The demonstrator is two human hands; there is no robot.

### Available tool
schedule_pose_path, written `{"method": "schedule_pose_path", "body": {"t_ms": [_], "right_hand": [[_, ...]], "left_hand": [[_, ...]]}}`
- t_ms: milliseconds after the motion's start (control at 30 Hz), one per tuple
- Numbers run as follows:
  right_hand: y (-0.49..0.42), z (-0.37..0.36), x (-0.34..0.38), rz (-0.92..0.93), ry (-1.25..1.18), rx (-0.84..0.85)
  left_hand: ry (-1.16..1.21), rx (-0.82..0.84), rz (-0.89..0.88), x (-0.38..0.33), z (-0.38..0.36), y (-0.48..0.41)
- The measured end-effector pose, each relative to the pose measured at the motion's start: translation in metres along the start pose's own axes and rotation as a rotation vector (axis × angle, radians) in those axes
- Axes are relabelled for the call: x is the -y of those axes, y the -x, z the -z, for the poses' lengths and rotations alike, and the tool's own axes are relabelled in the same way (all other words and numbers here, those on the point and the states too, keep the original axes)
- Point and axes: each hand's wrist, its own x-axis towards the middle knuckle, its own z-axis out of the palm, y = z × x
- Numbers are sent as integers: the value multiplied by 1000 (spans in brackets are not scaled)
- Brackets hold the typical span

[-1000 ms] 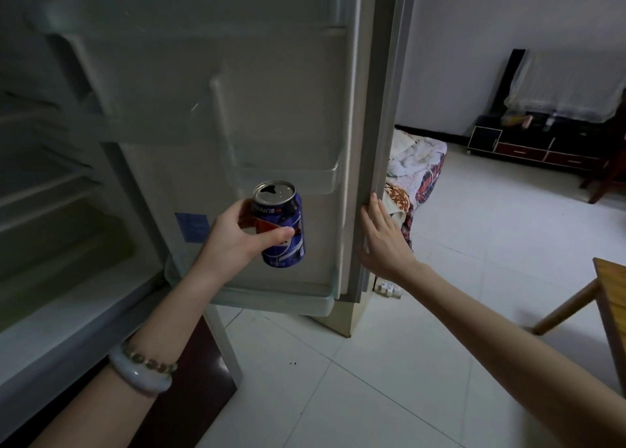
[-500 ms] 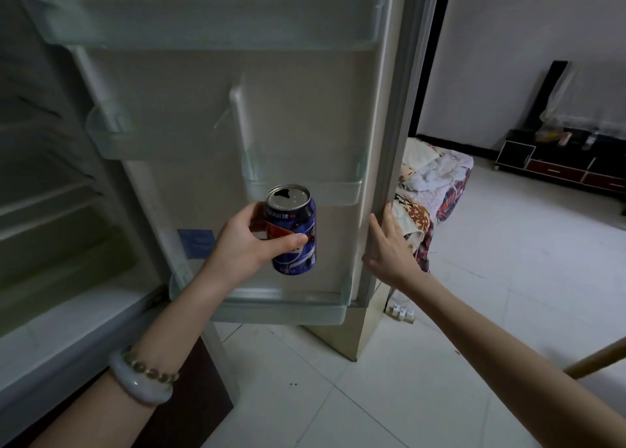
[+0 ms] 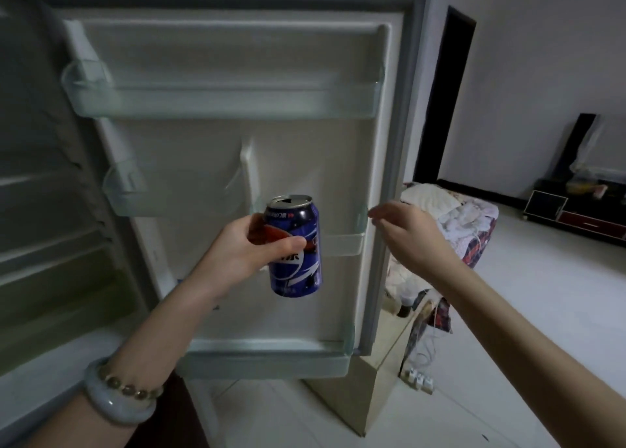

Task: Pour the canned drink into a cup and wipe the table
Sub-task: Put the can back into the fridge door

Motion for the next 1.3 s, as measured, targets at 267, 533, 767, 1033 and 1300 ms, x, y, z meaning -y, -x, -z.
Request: {"method": "schedule_pose_path", "body": {"t_ms": [267,533,767,1033,1300], "right_hand": [[-35,9,46,4,-609,365],[-69,-11,25,-24,-651,379],[-83,-31,3,-80,-604,429],[-87,-38,-5,-147,-579,509],[-92,-37,-4,-148,-487,573]], "left_hand": [[-109,-85,-133,-49,3,-42],[-195,-115,-112,-36,-9,-84],[-240,-158,9,-3,-23,-108],[-308,-160,78,11,-26,-114],[-357,-153,139,14,-28,-115]]}}
